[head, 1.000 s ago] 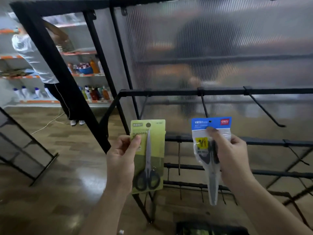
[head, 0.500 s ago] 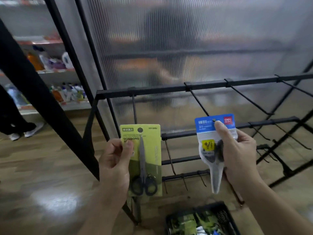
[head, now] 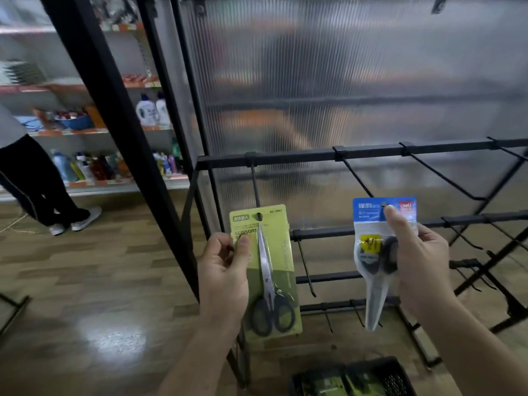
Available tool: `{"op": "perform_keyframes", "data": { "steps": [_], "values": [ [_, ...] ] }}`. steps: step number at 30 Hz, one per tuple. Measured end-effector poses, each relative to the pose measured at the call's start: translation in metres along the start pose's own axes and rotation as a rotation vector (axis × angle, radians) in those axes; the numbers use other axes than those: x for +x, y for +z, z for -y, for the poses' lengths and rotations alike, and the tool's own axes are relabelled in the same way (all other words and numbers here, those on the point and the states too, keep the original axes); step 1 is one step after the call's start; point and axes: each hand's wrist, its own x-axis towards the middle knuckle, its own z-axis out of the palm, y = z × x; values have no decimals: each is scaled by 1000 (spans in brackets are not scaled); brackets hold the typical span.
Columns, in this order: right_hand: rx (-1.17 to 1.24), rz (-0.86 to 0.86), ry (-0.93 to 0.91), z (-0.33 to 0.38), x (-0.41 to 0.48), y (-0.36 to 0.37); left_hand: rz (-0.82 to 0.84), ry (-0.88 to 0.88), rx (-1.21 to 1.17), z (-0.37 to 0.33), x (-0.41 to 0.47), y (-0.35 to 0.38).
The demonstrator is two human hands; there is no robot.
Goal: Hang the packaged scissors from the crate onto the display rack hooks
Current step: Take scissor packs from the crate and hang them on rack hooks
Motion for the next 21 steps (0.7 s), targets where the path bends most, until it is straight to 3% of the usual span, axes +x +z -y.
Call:
{"op": "perform_keyframes", "data": {
  "steps": [8, 15, 21],
  "values": [
    [-35, 30, -15, -1, 5, -3, -13, -36, 106, 9, 18, 7],
    [-50, 26, -25, -2, 5, -6, -26, -46, 282, 13, 73, 25],
    [-41, 16, -44, -4, 6, -4, -88, -9, 296, 18, 127, 42]
  ]
}}
